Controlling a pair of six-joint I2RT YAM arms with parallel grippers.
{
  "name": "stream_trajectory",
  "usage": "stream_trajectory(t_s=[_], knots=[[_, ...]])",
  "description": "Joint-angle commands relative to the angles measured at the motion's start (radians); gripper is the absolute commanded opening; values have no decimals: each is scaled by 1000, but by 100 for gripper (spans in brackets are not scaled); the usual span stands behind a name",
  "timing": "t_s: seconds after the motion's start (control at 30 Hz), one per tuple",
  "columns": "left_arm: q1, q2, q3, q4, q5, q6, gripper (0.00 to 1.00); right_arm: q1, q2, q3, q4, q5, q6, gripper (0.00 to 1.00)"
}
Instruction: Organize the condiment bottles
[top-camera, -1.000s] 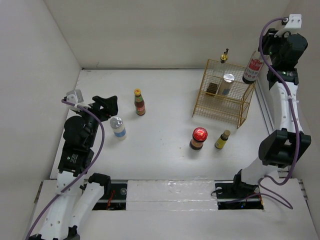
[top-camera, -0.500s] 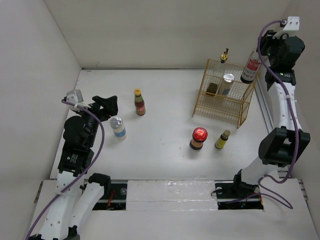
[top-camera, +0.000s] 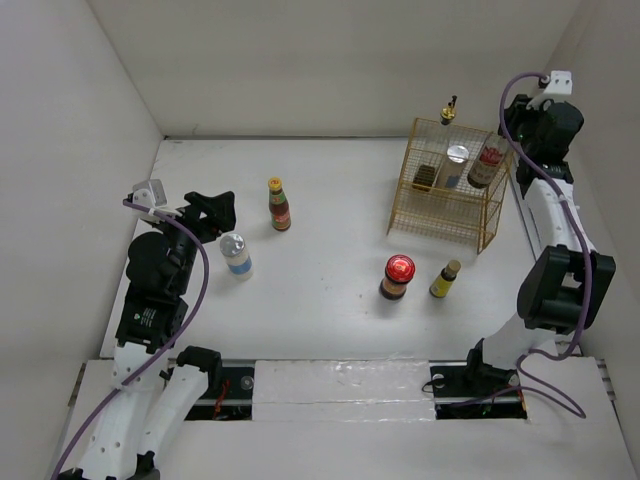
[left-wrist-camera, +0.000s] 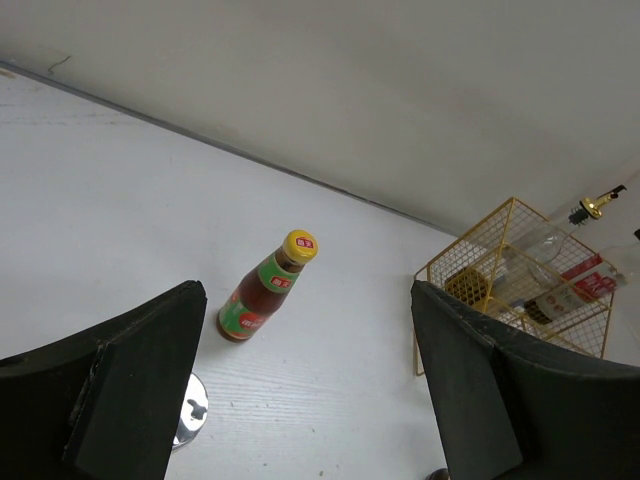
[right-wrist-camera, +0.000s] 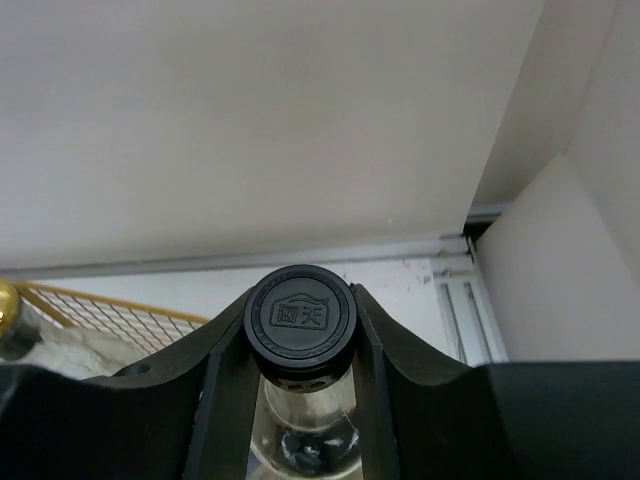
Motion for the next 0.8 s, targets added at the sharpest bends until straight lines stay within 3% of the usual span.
stream_trajectory(t_s=[0.0, 0.37, 0.43, 0.47, 0.5, 0.63, 0.77], knots=[[2, -8, 1, 54, 6, -3, 79, -4, -39, -23, 139, 6, 45, 8], [2, -8, 1, 54, 15, -3, 79, -4, 17, -108, 140, 16, 90, 18], [2, -8, 1, 54, 15, -3, 79, -4, 27, -108, 130, 28, 90, 33], [2, -8, 1, 54, 15, -3, 79, -4, 27, -119, 130, 28, 90, 34], [2, -8, 1, 54, 15, -3, 79, -4, 27, -119, 130, 28, 90, 48], [2, -8, 1, 54, 15, -3, 79, 5, 3, -119, 120, 28, 90, 74], [2, -8, 1, 54, 15, -3, 79, 14, -78, -94, 84, 28, 90, 85]])
